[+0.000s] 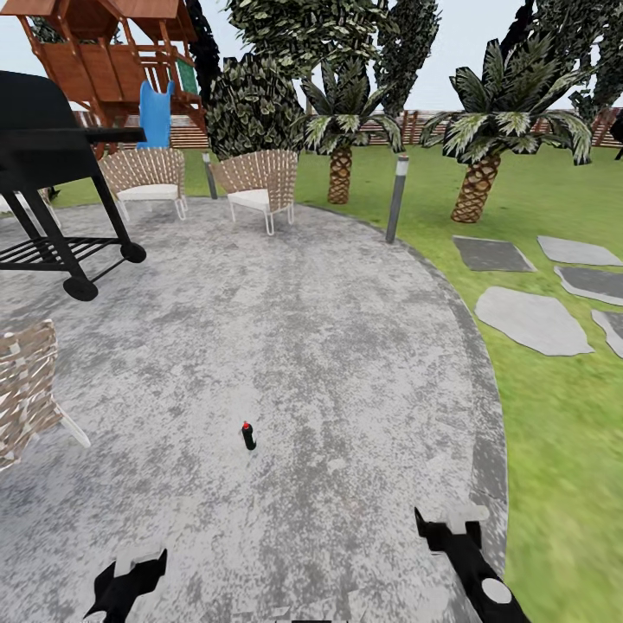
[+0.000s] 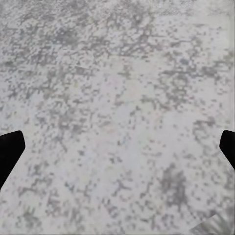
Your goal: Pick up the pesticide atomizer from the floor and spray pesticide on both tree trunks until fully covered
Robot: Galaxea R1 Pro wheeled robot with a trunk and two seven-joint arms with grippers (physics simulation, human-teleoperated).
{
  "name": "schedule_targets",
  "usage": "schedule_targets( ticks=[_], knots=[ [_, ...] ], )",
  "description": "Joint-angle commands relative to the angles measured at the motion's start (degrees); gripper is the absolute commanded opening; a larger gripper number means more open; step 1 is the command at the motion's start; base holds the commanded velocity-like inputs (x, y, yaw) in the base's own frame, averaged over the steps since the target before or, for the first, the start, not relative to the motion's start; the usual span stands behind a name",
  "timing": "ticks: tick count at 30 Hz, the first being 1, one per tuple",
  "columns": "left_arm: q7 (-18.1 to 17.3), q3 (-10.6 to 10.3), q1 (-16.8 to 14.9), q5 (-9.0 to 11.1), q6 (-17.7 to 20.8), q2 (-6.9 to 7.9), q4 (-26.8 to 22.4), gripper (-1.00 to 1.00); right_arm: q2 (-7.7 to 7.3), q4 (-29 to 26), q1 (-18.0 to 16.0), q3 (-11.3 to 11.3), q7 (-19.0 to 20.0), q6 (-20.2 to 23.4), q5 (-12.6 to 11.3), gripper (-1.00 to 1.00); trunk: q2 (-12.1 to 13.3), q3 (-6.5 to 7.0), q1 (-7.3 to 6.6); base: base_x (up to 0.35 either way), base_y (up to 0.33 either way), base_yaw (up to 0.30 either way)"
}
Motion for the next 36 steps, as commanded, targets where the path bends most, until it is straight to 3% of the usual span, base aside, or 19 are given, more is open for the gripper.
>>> schedule_targets(
  ticks=[1, 5, 15, 30, 36],
  knots=[
    [0.02, -0.22, -0.13, 0.59, -0.17, 0.03, -0.29, 1.0, 0.0, -0.27, -1.1, -0.04, 0.0, 1.5, 0.02, 1.0, -0.02, -0.04, -0.01, 0.0, 0.0, 0.0],
    [-0.07, -0.26, -0.26, 0.57, -0.11, 0.18, -1.46, 1.0, -0.01, -1.37, -2.93, -0.08, 0.38, 3.93, -0.06, 1.0, -0.02, -0.04, -0.01, 0.038, 0.0, 0.0],
    [-0.14, -0.1, -0.23, 1.0, -0.07, 0.14, -1.99, 1.0, -0.02, -1.88, -3.57, 0.07, 0.6, 4.76, 0.06, 1.0, -0.02, -0.04, -0.01, 0.252, -0.107, 0.0],
    [-0.08, 0.06, -0.22, 1.24, -0.07, 0.1, -2.0, 1.0, -0.01, -2.15, -3.59, 0.29, 0.61, 4.8, 0.0, 1.0, -0.02, -0.04, -0.01, 0.219, -0.245, 0.003],
    [-0.15, 0.07, -0.22, 1.35, -0.06, 0.09, -2.0, 1.0, -0.01, -2.15, -3.59, 0.27, 0.55, 4.8, 0.0, 1.0, -0.02, -0.04, -0.01, 0.226, -0.26, 0.177]
  ],
)
